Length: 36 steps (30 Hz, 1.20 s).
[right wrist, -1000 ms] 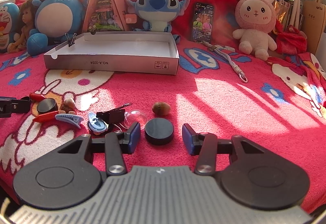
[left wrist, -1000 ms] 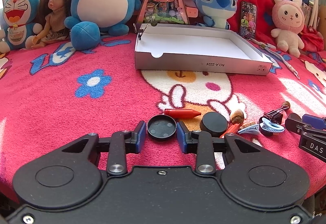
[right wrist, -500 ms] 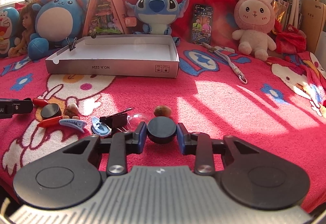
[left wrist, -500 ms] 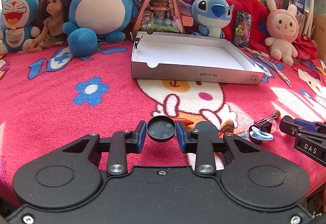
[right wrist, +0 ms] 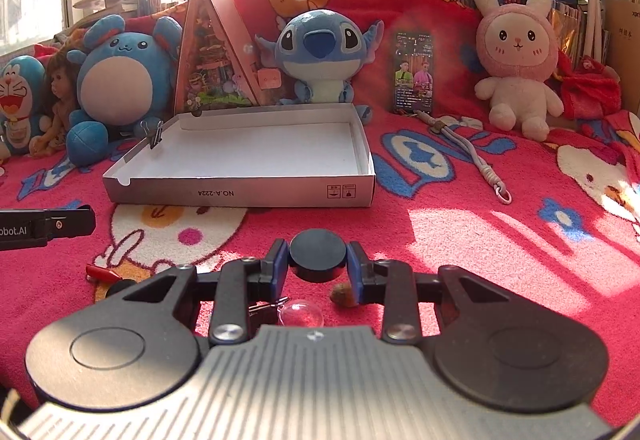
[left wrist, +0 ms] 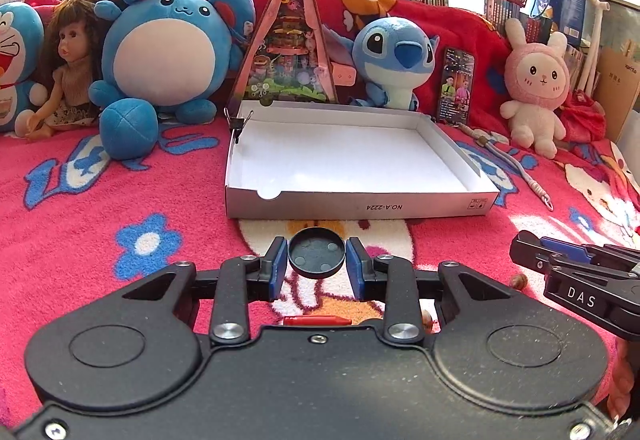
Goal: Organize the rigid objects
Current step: 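Carry the lid with the left tool while the right tool carries the puck into the white box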
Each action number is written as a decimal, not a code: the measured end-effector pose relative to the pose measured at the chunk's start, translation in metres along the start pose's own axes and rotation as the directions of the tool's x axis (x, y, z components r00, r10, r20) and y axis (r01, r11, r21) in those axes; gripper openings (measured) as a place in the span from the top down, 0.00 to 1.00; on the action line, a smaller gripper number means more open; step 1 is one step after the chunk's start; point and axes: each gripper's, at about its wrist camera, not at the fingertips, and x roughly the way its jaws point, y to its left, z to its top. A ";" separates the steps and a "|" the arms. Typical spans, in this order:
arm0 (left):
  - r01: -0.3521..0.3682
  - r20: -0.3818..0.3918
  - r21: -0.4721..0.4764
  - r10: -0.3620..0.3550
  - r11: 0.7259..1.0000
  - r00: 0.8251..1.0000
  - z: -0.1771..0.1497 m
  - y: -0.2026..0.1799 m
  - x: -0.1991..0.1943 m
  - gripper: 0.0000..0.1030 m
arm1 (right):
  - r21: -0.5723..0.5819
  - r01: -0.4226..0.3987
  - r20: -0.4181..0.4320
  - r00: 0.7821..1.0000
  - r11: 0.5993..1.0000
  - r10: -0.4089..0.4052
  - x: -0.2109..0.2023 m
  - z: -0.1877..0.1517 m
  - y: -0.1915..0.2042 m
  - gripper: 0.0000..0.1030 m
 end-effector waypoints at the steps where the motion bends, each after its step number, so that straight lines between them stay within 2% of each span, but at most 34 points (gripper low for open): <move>1: 0.008 -0.002 -0.004 -0.008 1.000 1.000 0.003 -0.001 0.004 0.71 | 0.003 -0.005 0.001 1.000 1.000 0.005 0.002 0.003 0.000 0.64; 6: 0.008 -0.008 -0.007 -0.008 1.000 1.000 0.018 -0.004 0.021 0.71 | 0.021 -0.034 -0.006 0.999 0.999 0.034 0.014 0.017 0.000 0.64; 17: -0.008 -0.024 -0.002 0.008 1.000 1.000 0.054 -0.006 0.056 0.71 | -0.019 -0.055 -0.027 0.998 0.998 0.055 0.050 0.048 0.007 0.64; 27: -0.034 -0.092 -0.018 0.033 0.999 0.995 0.082 -0.005 0.103 0.71 | -0.016 -0.064 -0.076 0.995 0.998 0.062 0.088 0.082 0.009 0.64; 36: -0.066 -0.146 -0.009 0.064 0.998 0.987 0.088 -0.005 0.133 0.71 | 0.031 -0.044 -0.157 0.986 0.999 0.048 0.127 0.093 0.002 0.64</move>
